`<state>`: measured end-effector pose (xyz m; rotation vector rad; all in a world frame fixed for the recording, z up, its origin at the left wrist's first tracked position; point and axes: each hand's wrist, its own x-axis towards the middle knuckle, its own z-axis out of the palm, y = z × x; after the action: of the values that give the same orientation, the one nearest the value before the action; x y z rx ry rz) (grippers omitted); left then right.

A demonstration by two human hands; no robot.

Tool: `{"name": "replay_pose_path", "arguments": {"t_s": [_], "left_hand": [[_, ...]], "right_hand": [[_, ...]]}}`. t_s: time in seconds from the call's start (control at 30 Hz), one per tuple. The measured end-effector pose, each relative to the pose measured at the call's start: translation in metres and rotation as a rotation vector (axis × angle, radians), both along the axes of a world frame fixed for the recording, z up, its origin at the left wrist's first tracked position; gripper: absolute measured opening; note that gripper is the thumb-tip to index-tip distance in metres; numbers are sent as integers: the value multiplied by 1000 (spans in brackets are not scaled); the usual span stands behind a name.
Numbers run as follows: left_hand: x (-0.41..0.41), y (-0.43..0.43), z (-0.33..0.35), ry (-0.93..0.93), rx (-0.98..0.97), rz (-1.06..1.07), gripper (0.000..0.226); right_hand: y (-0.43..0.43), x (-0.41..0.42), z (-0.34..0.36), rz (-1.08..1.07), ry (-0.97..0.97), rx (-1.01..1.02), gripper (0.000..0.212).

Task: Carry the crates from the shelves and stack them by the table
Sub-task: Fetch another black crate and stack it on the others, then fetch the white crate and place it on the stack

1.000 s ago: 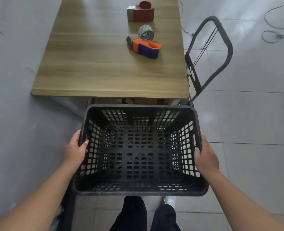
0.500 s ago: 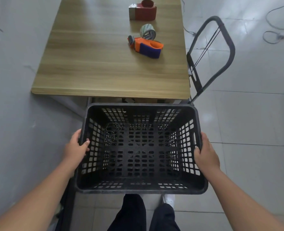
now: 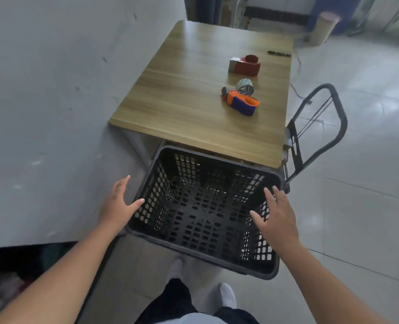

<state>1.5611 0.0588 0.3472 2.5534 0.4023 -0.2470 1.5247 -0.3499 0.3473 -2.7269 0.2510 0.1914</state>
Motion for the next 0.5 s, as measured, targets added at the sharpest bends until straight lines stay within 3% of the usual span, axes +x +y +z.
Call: {"name": "replay_pose_path", "arguments": {"t_s": [0.27, 0.5], "left_hand": [[-203, 22, 21, -192, -89, 490, 73], [-454, 55, 36, -286, -79, 977, 65]], "right_hand": [[54, -22, 50, 437, 45, 42, 79], [179, -104, 79, 866, 28, 53, 67]]}}
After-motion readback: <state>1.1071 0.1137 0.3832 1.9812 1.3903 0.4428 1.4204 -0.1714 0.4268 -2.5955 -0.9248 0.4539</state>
